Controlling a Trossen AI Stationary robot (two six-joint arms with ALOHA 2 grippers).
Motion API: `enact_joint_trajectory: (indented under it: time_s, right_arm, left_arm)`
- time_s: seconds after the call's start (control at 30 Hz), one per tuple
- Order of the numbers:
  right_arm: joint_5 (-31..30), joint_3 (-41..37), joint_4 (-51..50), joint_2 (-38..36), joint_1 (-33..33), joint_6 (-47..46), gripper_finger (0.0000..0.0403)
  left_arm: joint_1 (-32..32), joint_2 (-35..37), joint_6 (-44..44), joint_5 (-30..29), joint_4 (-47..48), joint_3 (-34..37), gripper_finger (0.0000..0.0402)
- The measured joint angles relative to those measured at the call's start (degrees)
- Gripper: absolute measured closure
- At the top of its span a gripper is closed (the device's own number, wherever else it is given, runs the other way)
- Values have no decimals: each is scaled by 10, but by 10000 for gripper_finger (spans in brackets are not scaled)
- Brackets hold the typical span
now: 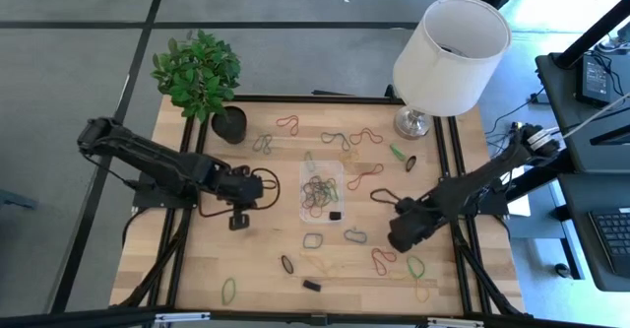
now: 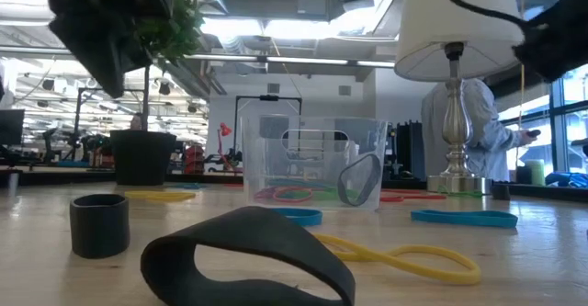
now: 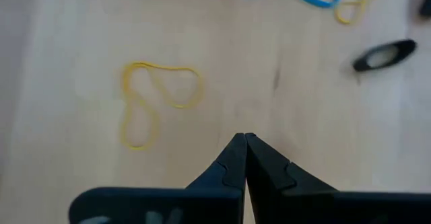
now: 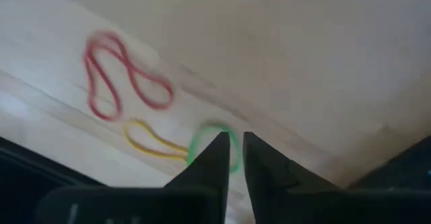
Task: Pick and place rubber bands into bin
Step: Put the green rubber band into the transparent container
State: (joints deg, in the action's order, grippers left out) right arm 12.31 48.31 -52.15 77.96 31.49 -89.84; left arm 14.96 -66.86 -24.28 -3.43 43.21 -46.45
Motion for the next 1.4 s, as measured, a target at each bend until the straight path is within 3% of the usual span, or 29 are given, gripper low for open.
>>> enact_joint_trajectory:
  time_s: [0.27, 0.7, 0.9, 1.4]
  right_arm:
    - [1, 0, 12, 28, 82, -6, 318]
    - [-40, 0, 13, 32, 166, -38, 314]
    - [-97, 0, 26, 39, 179, -43, 312]
    - [-85, 0, 79, 147, 180, -42, 312]
  left_arm:
    - [0, 15, 0, -60, -39, 0, 400]
    - [0, 14, -29, -121, -81, 0, 398]
    - [0, 14, -26, -122, -95, 0, 399]
    - [0, 14, -25, -121, -122, 0, 398]
